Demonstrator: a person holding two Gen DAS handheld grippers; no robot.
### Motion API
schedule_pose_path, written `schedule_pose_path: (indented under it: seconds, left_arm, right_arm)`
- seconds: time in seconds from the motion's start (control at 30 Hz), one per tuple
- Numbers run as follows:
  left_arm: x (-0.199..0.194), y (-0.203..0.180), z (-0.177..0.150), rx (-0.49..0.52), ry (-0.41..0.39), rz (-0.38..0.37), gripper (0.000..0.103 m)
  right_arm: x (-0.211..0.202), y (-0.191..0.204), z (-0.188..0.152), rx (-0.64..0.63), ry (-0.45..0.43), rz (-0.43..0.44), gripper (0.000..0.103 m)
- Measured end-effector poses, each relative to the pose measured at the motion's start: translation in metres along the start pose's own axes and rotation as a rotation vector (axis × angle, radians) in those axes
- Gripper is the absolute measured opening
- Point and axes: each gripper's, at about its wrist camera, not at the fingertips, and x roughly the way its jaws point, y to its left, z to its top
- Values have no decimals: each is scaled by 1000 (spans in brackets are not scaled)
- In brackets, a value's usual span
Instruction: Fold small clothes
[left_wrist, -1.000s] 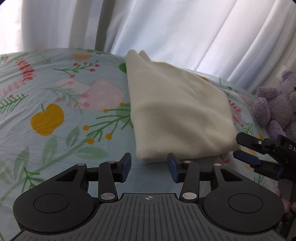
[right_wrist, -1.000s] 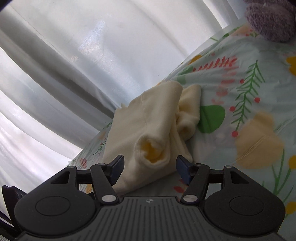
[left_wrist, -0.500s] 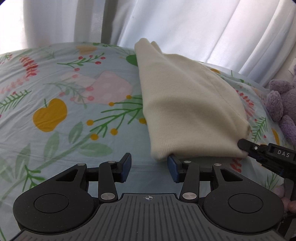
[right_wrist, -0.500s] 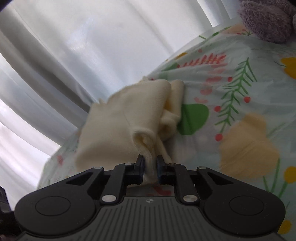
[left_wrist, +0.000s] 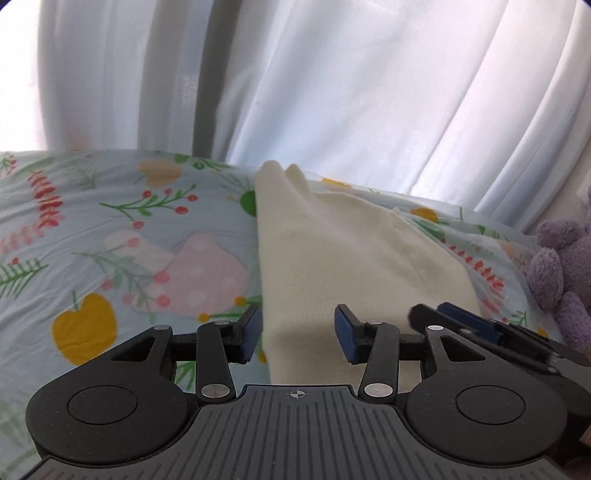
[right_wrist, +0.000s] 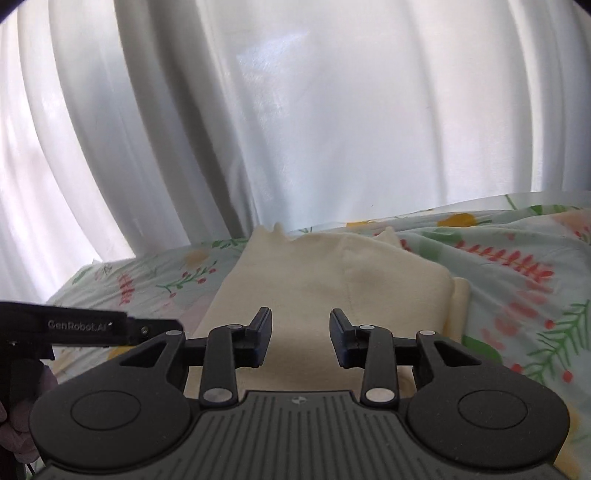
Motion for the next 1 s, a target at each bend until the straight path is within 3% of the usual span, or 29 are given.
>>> schedule_pose_path:
  seconds: [0.07, 0.1, 0.13, 0.33, 0.47, 0.67, 0.73, 0.8, 0.9, 0.93, 1.0]
  left_arm:
    - [20, -5, -2, 12, 41, 10, 54]
    - [24, -5, -4, 21, 40, 10, 61]
    - [26, -5, -6, 26, 38, 10, 63]
    - [17, 2, -11, 56, 57, -41, 60]
    - [10, 18, 1, -25, 38, -57, 60]
    - [29, 7, 27, -12, 3, 10, 55]
    - [41, 2, 30, 5, 16, 13, 58]
    - [51, -3, 31, 22, 23, 24, 60]
    - [61, -9, 31, 41, 21, 33, 67]
    - [64, -10, 30, 40, 22, 32, 70]
    - [65, -7, 29, 22, 27, 20, 71]
  right_arm:
    - [21, 6, -8, -78, 34, -51, 30]
    - [29, 6, -16, -120, 48, -100, 30]
    - [29, 1, -21, -142, 22, -97, 29]
    - [13, -21, -27, -188, -6, -104, 25]
    - [5, -26, -1, -93, 6, -91, 22]
    - [48, -9, 36, -201, 37, -101, 22]
    - [68, -8, 40, -224, 76, -105, 22]
    - [84, -13, 37, -253, 112, -168, 22]
    - [87, -33, 30, -212, 62, -195, 22]
    - [88, -38, 29, -193, 62, -243, 23]
    - [87, -46, 28, -154, 52, -232, 24]
